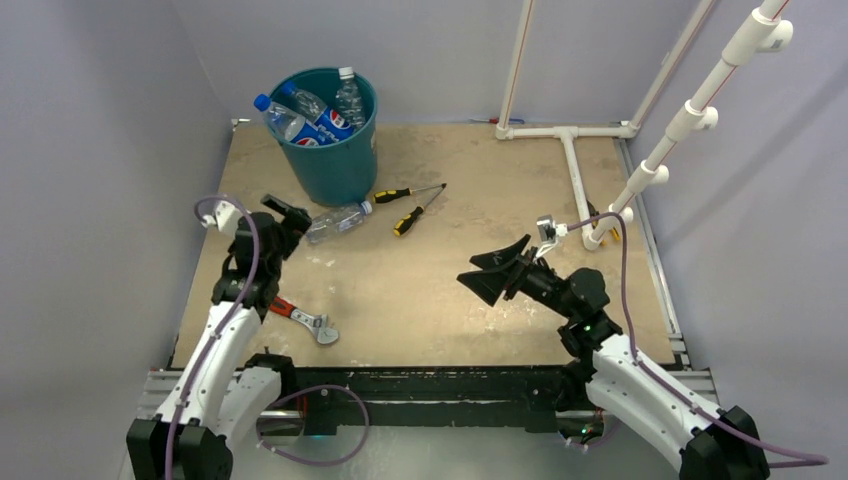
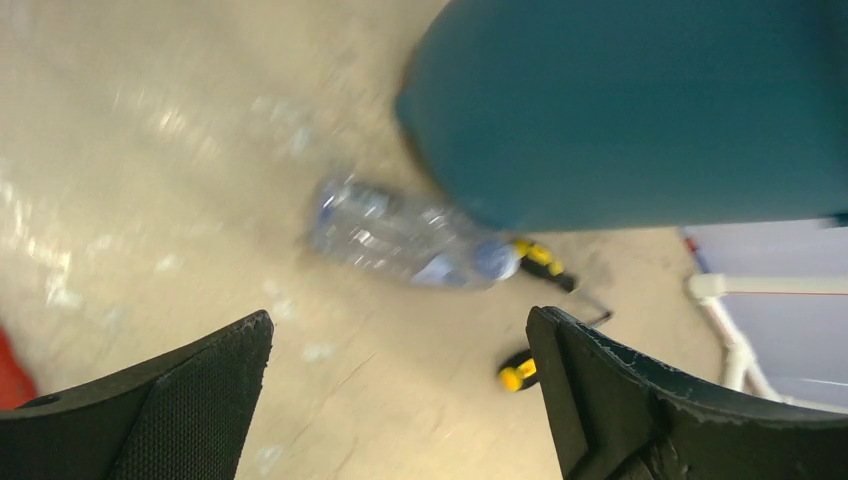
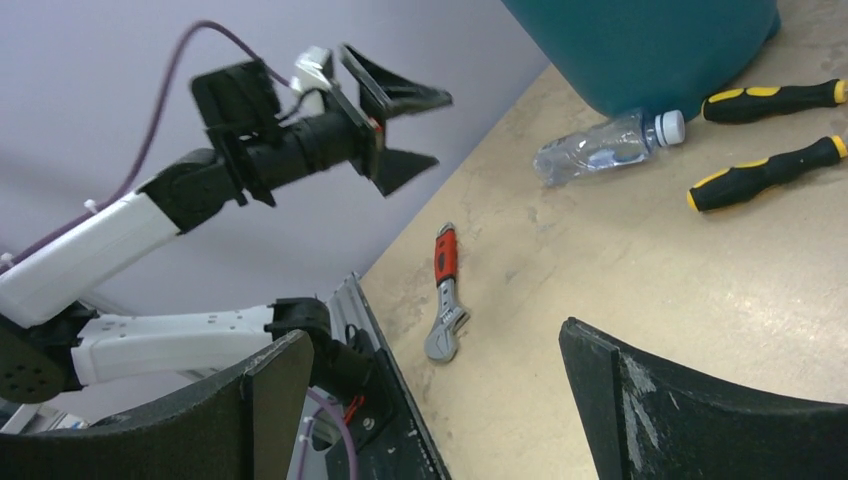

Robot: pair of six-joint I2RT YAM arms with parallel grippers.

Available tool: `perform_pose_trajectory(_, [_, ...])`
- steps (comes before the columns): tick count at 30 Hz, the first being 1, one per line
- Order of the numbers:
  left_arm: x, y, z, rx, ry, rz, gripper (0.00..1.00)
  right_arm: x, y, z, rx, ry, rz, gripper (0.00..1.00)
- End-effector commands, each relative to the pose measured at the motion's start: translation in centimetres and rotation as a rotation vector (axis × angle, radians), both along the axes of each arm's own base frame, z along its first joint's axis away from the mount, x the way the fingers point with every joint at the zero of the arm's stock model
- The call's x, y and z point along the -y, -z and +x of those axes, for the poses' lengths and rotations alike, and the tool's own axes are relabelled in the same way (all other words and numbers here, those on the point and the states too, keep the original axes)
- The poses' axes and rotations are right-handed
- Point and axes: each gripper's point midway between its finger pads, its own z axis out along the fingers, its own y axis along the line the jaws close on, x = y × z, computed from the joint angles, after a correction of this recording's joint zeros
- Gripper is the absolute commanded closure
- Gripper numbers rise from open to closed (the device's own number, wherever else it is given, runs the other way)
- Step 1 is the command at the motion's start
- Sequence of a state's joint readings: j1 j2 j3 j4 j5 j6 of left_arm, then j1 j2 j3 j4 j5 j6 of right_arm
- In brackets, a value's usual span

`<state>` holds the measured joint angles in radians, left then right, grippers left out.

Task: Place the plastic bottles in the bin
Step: Pick up the plastic bottle at the center of the board.

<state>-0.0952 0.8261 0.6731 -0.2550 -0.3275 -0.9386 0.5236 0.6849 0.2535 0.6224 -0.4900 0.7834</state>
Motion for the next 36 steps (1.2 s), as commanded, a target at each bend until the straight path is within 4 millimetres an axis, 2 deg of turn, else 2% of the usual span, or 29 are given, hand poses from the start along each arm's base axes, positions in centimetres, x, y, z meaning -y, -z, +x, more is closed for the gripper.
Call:
perform_pose_trajectory(1, [0.7,3.5,-0.3,0.002,-0.063,-0.175,0.02,0.0,-1.5,-0.5,0.061,-0.013,0.051,0.02])
perform_pose_trajectory(6, [-1.9,7.5,0.9,0.076,-0.284,-0.291,0.10,0.1,-1.0,-0.4,0.056,-0.003,0.055,0.02])
perform_pose_trajectory(12, [-1.5,11.7,4.0,0.048,-0.328,-0.378,0.14,0.3,-0.5,-0.5,0.056,0.005,0.041,0.03])
perform_pose_trajectory(14, [-2.3,11.7,4.6,0.089,-0.362,-0.387,0.14,0.4,-0.2,-0.5,0.057,0.012,0.034,0.02])
perform_pose_trajectory(19, [-4.7,11.2,4.2,0.162,-0.475,-0.379,0.15,0.3,0.6,-0.5,0.043,0.006,0.023,0.02])
perform_pose_trajectory(22, [-5.3,11.5,5.4,0.138,-0.475,-0.369,0.13,0.3,0.6,-0.4,0.043,0.009,0.024,0.02])
perform_pose_trajectory(26, [-4.5,13.9,7.1,0.054,-0.432,-0.377,0.17,0.1,0.8,-0.1,0.036,0.008,0.021,0.02])
perform_pose_trajectory(29, [-3.9,15.4,7.5,0.038,-0.415,-0.409,0.25,0.1,0.8,0.0,0.031,0.010,0.018,0.02])
perform_pose_trajectory(33, [-3.2,16.2,8.0,0.050,-0.388,-0.443,0.38,0.2,1.1,0.1,0.020,0.018,0.016,0.03])
perform_pose_trajectory(36, [-2.7,16.5,8.1,0.039,-0.360,-0.457,0.43,0.2,1.4,0.1,0.009,0.018,0.019,0.03])
